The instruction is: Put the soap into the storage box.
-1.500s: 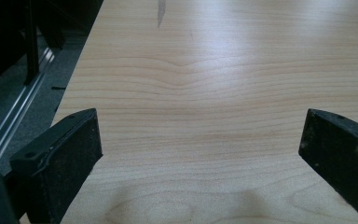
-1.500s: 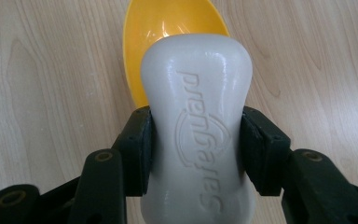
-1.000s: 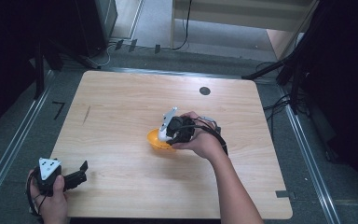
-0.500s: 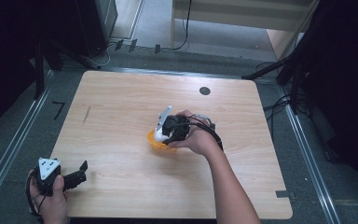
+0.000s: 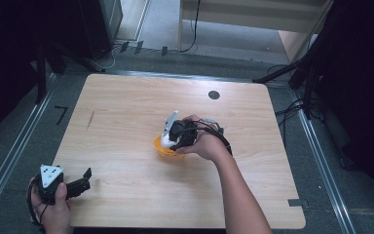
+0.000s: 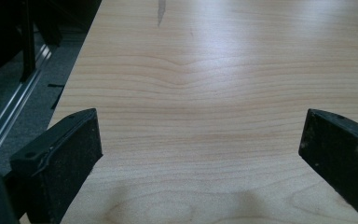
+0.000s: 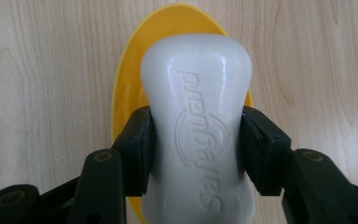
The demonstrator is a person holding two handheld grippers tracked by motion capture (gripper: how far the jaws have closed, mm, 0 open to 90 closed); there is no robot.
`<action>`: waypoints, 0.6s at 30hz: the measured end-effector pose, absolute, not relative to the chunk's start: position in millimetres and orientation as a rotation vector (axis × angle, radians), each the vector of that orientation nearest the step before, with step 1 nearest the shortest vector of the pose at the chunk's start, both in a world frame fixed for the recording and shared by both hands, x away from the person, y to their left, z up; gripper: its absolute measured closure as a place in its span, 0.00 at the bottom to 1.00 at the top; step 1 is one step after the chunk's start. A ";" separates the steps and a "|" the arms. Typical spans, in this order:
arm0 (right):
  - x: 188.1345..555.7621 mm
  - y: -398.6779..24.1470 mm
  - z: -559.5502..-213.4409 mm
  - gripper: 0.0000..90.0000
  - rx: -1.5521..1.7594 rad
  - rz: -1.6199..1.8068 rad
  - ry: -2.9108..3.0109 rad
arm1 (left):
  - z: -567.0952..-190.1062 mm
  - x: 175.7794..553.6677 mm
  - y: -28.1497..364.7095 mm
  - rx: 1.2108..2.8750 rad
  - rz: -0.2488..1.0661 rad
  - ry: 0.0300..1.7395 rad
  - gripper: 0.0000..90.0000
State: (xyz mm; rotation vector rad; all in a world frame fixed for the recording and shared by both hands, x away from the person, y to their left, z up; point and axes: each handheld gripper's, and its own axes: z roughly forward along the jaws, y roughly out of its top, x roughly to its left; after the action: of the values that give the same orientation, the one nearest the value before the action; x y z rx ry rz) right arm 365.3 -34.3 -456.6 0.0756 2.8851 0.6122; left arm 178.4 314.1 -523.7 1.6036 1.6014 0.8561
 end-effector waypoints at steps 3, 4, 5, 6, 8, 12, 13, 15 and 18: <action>365.8 -33.9 -458.3 0.56 0.067 0.610 2.893 | -523.7 178.3 314.2 1.604 0.857 1.602 0.00; 366.5 -34.1 -459.6 0.56 0.064 0.606 2.893 | -523.7 178.3 314.2 1.603 0.856 1.601 0.00; 366.8 -34.3 -460.3 0.56 0.069 0.604 2.899 | -523.7 178.3 314.3 1.602 0.856 1.601 0.00; 367.8 -34.9 -461.1 0.56 0.069 0.605 2.899 | -523.7 178.3 314.3 1.601 0.855 1.602 0.00; 368.0 -35.2 -461.5 0.56 0.074 0.606 2.902 | -523.7 178.3 314.2 1.603 0.857 1.602 0.00; 367.6 -35.8 -461.2 0.53 0.071 0.620 2.902 | -523.8 178.4 314.3 1.601 0.856 1.602 0.00; 367.8 -36.3 -460.4 0.51 0.072 0.641 2.897 | -523.8 178.4 314.3 1.601 0.856 1.602 0.00; 368.9 -38.8 -455.4 0.49 0.105 0.706 2.884 | -523.7 178.3 314.4 1.600 0.856 1.601 0.00; 369.5 -42.2 -449.4 0.50 0.132 0.725 2.868 | -523.8 178.4 314.5 1.599 0.856 1.602 0.00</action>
State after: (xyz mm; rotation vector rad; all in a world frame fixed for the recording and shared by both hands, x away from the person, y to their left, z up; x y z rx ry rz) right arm 369.5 -42.2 -449.4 0.1322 2.8678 0.7255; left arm 178.4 314.5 -523.8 1.5993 1.6020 0.8561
